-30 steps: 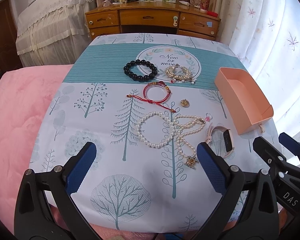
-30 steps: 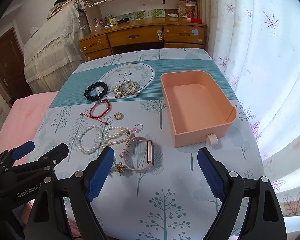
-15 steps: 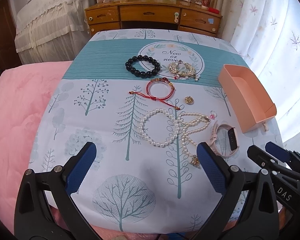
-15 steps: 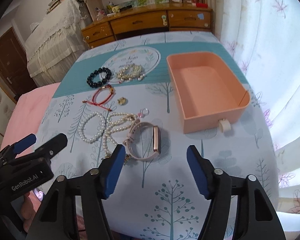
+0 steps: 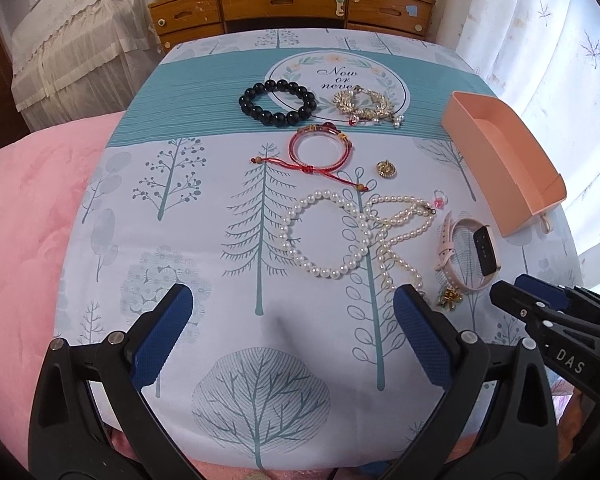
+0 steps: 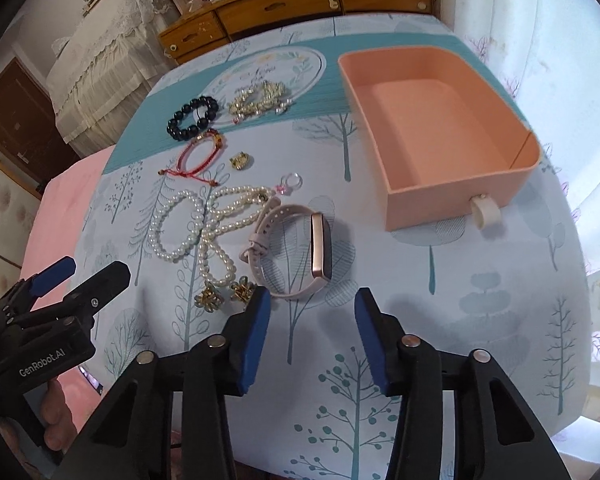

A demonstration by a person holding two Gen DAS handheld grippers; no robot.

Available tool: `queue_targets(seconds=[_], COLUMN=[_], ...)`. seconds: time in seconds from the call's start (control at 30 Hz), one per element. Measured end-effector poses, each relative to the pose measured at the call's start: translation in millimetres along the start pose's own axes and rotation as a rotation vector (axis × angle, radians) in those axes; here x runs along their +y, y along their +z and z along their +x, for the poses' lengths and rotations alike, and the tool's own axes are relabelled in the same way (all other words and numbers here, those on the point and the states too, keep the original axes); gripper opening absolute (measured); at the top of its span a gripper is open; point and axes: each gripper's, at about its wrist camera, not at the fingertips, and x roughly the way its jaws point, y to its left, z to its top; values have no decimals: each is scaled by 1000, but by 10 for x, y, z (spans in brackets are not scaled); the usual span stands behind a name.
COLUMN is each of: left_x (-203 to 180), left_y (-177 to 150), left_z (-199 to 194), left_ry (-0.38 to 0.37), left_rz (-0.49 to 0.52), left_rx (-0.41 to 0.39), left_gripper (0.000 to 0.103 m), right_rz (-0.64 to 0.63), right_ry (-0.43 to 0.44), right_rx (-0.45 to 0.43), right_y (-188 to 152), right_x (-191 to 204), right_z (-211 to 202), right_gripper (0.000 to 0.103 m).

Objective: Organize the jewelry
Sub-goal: 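Reach the right gripper to the pink-strap smartwatch and grasp it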

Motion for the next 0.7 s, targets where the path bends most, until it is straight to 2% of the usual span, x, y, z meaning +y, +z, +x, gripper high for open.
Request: queue_targets(seconds=[0.23, 0.5, 0.67, 0.7], left_x=[45, 245, 326, 325], left_y=[67, 191, 241, 254], left_z=[144, 359, 467, 484], left_ry=[-21, -47, -44, -43], left_rz=[-6, -69, -87, -87], left_rx=[21, 68, 79, 80], left_gripper=[100, 100, 100, 97], right_rz=[9, -16, 45, 65], right_ry=[6, 6, 65, 73], right_rx=[28, 16, 10, 14], right_y=[49, 150, 186, 203], right_x=[-11, 59, -31, -54], right_z=[214, 281, 260, 272], right_gripper=[39, 37, 37, 37])
